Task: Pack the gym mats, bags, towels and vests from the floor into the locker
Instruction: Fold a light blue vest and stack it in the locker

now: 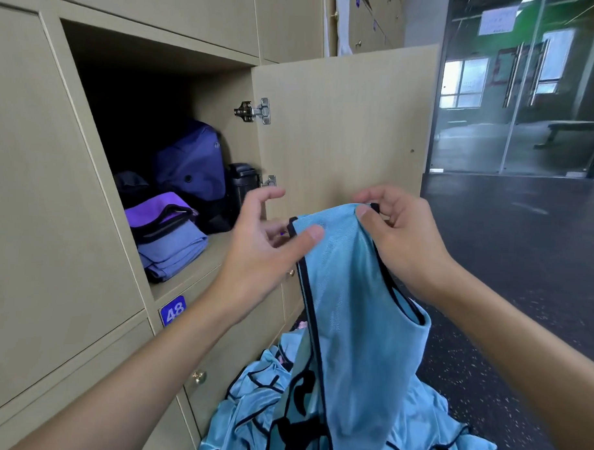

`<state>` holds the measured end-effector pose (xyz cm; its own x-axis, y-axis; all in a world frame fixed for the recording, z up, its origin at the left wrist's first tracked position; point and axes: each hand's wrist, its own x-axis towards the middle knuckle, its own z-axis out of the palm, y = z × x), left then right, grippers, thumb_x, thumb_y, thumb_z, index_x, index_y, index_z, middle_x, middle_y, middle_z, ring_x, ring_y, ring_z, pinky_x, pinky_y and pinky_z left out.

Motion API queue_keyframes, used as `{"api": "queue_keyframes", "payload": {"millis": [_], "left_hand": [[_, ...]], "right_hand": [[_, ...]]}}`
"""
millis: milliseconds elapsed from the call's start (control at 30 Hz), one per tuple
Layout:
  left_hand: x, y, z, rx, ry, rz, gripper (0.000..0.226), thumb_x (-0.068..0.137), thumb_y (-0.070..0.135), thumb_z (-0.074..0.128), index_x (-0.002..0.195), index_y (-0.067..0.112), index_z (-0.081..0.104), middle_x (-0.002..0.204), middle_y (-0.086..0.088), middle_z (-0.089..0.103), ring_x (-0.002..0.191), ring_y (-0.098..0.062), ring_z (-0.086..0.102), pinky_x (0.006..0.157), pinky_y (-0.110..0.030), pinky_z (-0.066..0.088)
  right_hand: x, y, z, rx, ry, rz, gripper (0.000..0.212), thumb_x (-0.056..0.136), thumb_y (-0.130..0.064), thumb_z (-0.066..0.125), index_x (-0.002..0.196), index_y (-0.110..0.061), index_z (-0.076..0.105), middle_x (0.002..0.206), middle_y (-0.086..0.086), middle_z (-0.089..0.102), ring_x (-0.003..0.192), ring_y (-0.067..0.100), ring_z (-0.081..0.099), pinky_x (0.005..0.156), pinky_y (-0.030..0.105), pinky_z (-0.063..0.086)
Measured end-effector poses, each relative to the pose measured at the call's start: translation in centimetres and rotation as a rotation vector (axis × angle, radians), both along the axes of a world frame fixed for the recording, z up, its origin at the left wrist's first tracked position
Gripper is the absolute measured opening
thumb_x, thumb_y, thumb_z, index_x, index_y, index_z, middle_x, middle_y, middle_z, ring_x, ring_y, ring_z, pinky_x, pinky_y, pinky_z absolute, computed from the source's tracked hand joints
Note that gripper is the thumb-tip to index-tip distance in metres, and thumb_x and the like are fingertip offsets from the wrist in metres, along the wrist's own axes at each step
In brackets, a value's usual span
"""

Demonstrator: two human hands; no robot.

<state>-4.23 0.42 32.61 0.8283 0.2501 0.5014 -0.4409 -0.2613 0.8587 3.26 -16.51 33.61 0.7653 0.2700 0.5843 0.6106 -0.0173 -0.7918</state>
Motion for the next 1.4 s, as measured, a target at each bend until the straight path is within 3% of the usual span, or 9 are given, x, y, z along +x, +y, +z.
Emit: {"api": "queue_keyframes", "payload": {"millis": [133, 267, 367, 533, 733, 900, 1000, 1233, 1400], "left_hand": [[0.4, -0.6, -0.8, -0.048, 0.052, -0.021, 0.064, 0.082, 0.000, 0.078, 0.125, 0.030, 0.042, 0.087, -0.011, 0.076, 0.077, -0.025, 0.072, 0.075, -0.041, 0.060], [0.5, 0.2, 0.1, -0.112, -0.021, 0.119, 0.053, 0.068, 0.032, 0.080, 0.110, 0.040, 0.049, 0.091, -0.034, 0.068, 0.080, -0.056, 0.064, 0.077, -0.070, 0.049], [0.4, 0.3, -0.2, -0.172, -0.012, 0.137, 0.059, 0.075, 0.024, 0.082, 0.118, 0.035, 0.043, 0.095, -0.026, 0.072, 0.092, -0.049, 0.067, 0.086, -0.063, 0.054], [-0.2, -0.6, -3.5, -0.162, 0.285, -0.041, 0.091, 0.081, 0.000, 0.078, 0.145, 0.036, 0.025, 0.098, -0.019, 0.075, 0.083, -0.024, 0.075, 0.075, -0.033, 0.060], [0.2, -0.2, -2.2, -0.271, 0.122, 0.028, 0.078, 0.089, -0.004, 0.067, 0.143, 0.036, 0.029, 0.080, -0.014, 0.075, 0.072, -0.020, 0.071, 0.070, -0.036, 0.058], [-0.6, -0.1, -3.1, -0.172, 0.155, -0.043, 0.097, 0.086, -0.003, 0.072, 0.151, 0.043, 0.016, 0.099, -0.008, 0.076, 0.086, -0.021, 0.074, 0.080, -0.034, 0.060], [-1.4, -0.6, -4.4, -0.092, 0.242, -0.176, 0.105, 0.086, -0.011, 0.069, 0.152, 0.047, 0.011, 0.105, -0.016, 0.074, 0.084, -0.023, 0.074, 0.071, -0.030, 0.059], [-0.6, 0.7, -2.7, -0.203, 0.030, -0.028, 0.053, 0.091, -0.008, 0.063, 0.124, 0.028, 0.043, 0.087, -0.018, 0.075, 0.075, -0.029, 0.068, 0.078, -0.042, 0.056], [-1.4, 0.5, -5.1, 0.008, 0.218, -0.184, 0.075, 0.079, -0.001, 0.078, 0.133, 0.038, 0.044, 0.123, -0.009, 0.068, 0.107, -0.025, 0.069, 0.093, -0.045, 0.056]], "right_hand": [[0.1, -0.1, 0.0, 0.035, 0.012, -0.001, 0.015, 0.100, -0.011, 0.055, 0.111, -0.021, 0.058, 0.054, -0.021, 0.052, 0.047, 0.002, 0.038, 0.050, 0.016, 0.032], [-0.8, -0.8, 0.0, -0.137, 0.173, 0.184, 0.068, 0.091, -0.017, 0.070, 0.141, -0.039, 0.029, 0.069, -0.010, 0.069, 0.060, 0.006, 0.061, 0.061, 0.012, 0.048], [-1.1, -0.7, -0.4, -0.174, 0.197, 0.217, 0.084, 0.091, -0.007, 0.069, 0.149, -0.042, 0.019, 0.079, -0.001, 0.076, 0.070, 0.016, 0.072, 0.068, 0.024, 0.057], [-0.4, -0.6, -0.5, -0.052, 0.173, 0.109, 0.072, 0.096, -0.010, 0.063, 0.147, -0.039, 0.022, 0.062, -0.008, 0.066, 0.038, 0.003, 0.044, 0.043, 0.016, 0.038], [1.1, -1.2, -1.6, -0.296, 0.241, 0.130, 0.105, 0.080, -0.030, 0.081, 0.153, -0.048, 0.007, 0.096, -0.014, 0.060, 0.093, 0.011, 0.062, 0.094, 0.032, 0.051], [0.7, -1.0, -1.9, -0.182, 0.269, 0.274, 0.089, 0.089, -0.002, 0.070, 0.147, -0.050, 0.023, 0.087, 0.013, 0.072, 0.074, 0.032, 0.067, 0.085, 0.040, 0.058], [0.7, -1.1, -1.6, -0.108, 0.247, 0.221, 0.079, 0.092, -0.001, 0.065, 0.145, -0.044, 0.025, 0.057, -0.005, 0.061, 0.055, 0.009, 0.059, 0.060, 0.019, 0.050], [1.0, -1.6, -2.4, -0.254, 0.366, 0.310, 0.100, 0.080, -0.003, 0.079, 0.152, -0.044, 0.023, 0.107, -0.011, 0.065, 0.083, -0.004, 0.070, 0.068, 0.018, 0.057], [1.0, -1.0, -2.7, -0.139, 0.384, 0.267, 0.072, 0.087, -0.001, 0.070, 0.135, -0.049, 0.044, 0.091, 0.016, 0.068, 0.075, 0.024, 0.068, 0.079, 0.048, 0.060]]}}
